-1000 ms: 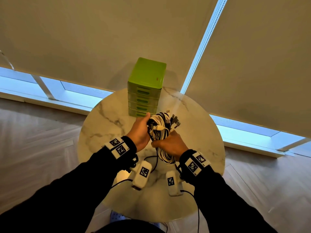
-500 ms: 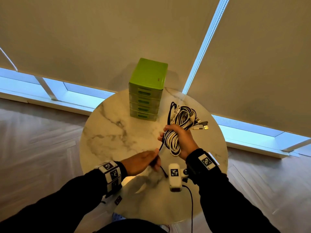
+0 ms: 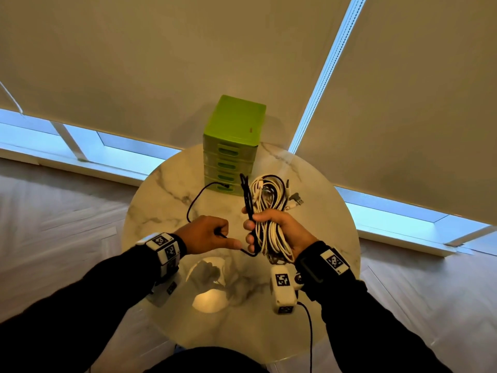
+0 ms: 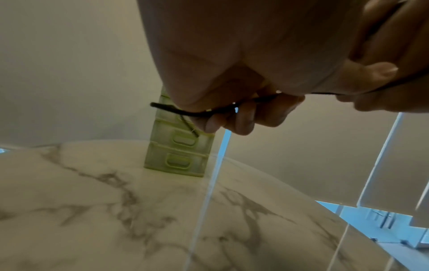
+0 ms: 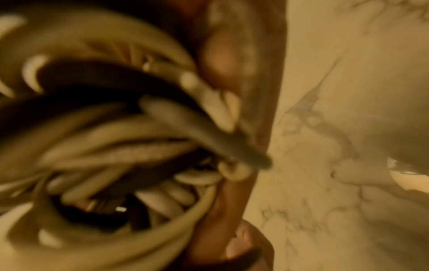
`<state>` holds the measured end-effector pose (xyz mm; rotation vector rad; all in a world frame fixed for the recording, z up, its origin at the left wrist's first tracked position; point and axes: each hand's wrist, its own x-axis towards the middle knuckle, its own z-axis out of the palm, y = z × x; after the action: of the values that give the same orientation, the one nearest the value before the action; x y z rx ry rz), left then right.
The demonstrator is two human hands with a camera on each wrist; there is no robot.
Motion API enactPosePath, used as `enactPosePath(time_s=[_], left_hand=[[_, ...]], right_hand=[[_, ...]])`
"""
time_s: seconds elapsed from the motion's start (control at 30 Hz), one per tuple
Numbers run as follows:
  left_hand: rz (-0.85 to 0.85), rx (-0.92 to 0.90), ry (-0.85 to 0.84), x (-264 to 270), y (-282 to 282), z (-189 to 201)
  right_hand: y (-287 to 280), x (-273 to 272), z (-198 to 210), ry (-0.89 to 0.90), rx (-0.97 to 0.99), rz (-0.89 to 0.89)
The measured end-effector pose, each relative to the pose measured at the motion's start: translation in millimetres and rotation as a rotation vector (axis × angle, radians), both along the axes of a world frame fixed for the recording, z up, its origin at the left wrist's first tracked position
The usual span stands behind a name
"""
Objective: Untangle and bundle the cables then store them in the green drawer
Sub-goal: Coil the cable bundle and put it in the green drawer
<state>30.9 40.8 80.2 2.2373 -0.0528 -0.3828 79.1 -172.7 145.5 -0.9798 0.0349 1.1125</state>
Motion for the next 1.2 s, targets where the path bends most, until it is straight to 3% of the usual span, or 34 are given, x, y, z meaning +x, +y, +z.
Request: enactPosePath(time_s=[0.13,0.27,0.4,0.47,0.57,0.67,0.77,0.83,0.97,1.2], left_hand=[[-0.027,0.131,-0.055,1.8,12.8,0.9],[-0.013,0.367,-0.165,6.0,11.2,-1.4],[-0.032,0.404,-0.033,12.0,23.0,5.4],[-0.017,0.279,0.097,9.8,25.9,12.9],[0.115,-0.052,0.194,6.5,16.3,21.4],[0.292,-0.547,0.297,7.1,-1.2,22.1],[0.562,-1.051,0.271,11.9,-10.2,25.1],[0.722,-1.289,0.291,16.9,-15.7,30.4],[0.78,-1.299,0.351,21.4,-41.1,42.0],[0.844,-1.452,0.361,28.3,-54.0,45.2]], right_hand=[[-3.1,-2.5,-2.4,-0.045,-0.052,0.142],[-0.8,-7.6,1.0,-0.168,-0.239,0.224],[-3.1,-4.2,-7.2,-0.216,-0.342,0.182],[-5.7,-3.8,-9.3,-0.226,-0.379,0.193],[-5.6,-6.5,-10.4,-0.28,-0.434,0.189],[-0.8,-6.7,-12.8,-0.416,-0.519,0.168],[1.9,-6.0,-13.0,-0.48,-0.548,0.088],[4.5,-4.5,-18.1,-0.538,-0.614,0.029],[11.3,-9.0,-29.7,-0.684,-0.746,-0.044],[12.7,-12.9,-35.6,-0.804,-0.709,-0.086]])
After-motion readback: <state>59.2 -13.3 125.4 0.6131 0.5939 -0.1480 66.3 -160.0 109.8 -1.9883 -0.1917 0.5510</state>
